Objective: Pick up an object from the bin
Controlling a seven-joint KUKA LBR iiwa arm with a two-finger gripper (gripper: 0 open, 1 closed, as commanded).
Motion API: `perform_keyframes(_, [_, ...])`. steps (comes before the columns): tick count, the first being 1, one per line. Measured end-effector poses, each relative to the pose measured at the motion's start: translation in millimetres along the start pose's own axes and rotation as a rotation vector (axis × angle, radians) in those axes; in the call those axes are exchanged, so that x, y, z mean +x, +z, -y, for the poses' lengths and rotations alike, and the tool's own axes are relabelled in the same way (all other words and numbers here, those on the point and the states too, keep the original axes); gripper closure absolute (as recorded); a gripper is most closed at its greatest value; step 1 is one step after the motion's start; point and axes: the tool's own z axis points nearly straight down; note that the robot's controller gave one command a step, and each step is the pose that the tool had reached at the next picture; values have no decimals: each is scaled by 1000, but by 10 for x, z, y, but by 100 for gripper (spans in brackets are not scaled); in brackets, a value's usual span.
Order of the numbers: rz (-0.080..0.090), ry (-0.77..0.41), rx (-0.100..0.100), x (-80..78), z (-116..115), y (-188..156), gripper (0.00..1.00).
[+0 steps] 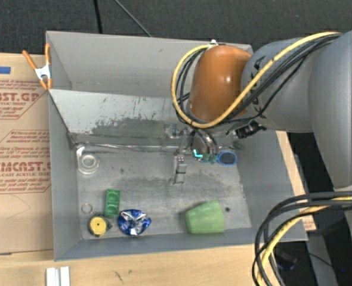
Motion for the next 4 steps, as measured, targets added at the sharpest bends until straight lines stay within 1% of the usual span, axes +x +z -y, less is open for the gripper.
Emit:
perform_keyframes(1, [4, -242, -1, 545, -789, 235, 0])
perform_keyframes(2, [10, -422, 4, 851, -1140, 736, 0])
perform_keyframes(3, [8, -421, 4, 851, -1136, 723, 100])
perform_keyframes(4, [15, -444, 1, 737, -1035, -551, 100])
